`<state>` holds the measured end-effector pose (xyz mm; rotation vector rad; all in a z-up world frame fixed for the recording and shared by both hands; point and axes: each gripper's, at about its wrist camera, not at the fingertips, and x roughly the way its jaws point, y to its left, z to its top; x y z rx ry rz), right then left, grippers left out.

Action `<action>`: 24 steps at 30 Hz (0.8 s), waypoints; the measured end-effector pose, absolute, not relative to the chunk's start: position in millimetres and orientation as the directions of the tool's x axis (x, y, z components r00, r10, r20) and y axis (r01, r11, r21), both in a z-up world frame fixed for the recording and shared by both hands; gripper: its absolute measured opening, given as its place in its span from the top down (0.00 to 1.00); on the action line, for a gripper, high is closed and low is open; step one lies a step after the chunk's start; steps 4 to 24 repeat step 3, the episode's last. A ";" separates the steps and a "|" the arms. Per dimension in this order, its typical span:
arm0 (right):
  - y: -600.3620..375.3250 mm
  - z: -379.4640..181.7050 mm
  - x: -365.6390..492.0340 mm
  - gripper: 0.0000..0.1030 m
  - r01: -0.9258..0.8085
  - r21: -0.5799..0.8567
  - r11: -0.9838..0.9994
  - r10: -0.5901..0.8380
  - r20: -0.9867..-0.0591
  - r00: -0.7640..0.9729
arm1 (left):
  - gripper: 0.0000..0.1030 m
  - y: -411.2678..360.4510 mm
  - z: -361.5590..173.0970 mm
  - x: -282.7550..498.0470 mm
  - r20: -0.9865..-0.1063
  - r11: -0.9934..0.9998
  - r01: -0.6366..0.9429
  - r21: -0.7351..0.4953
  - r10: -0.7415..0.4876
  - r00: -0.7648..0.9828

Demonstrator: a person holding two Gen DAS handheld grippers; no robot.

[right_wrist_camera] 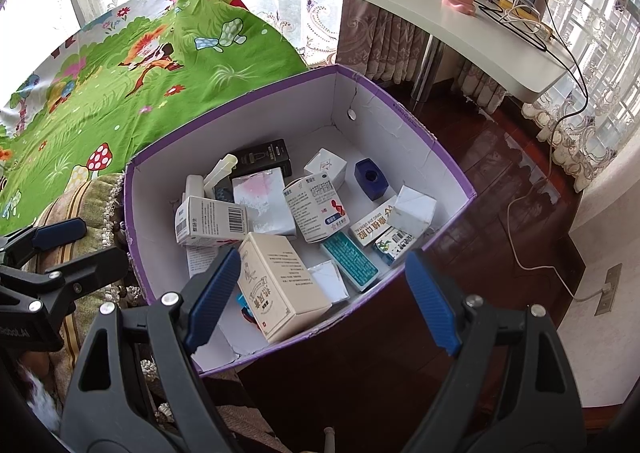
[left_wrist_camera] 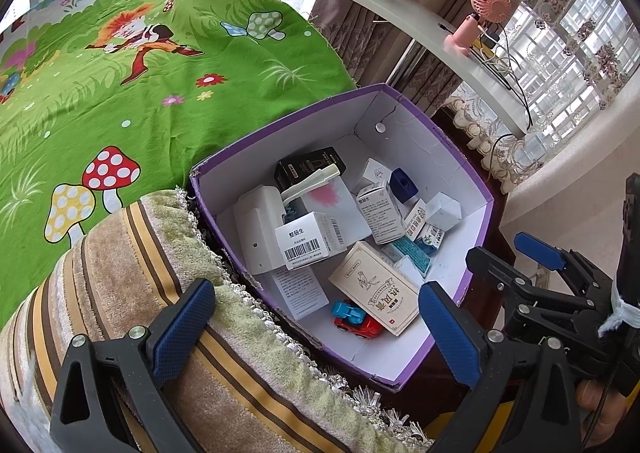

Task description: Organize rigid objects

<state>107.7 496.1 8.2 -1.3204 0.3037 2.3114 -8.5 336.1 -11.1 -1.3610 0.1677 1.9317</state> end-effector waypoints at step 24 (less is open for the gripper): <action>495.9 6.5 108.1 0.16 -0.489 -0.028 -0.872 0.272 -0.858 -0.436 | 0.00 336.5 -11.5 -11.0 -0.852 -0.705 -0.637 -0.310 0.504 -0.144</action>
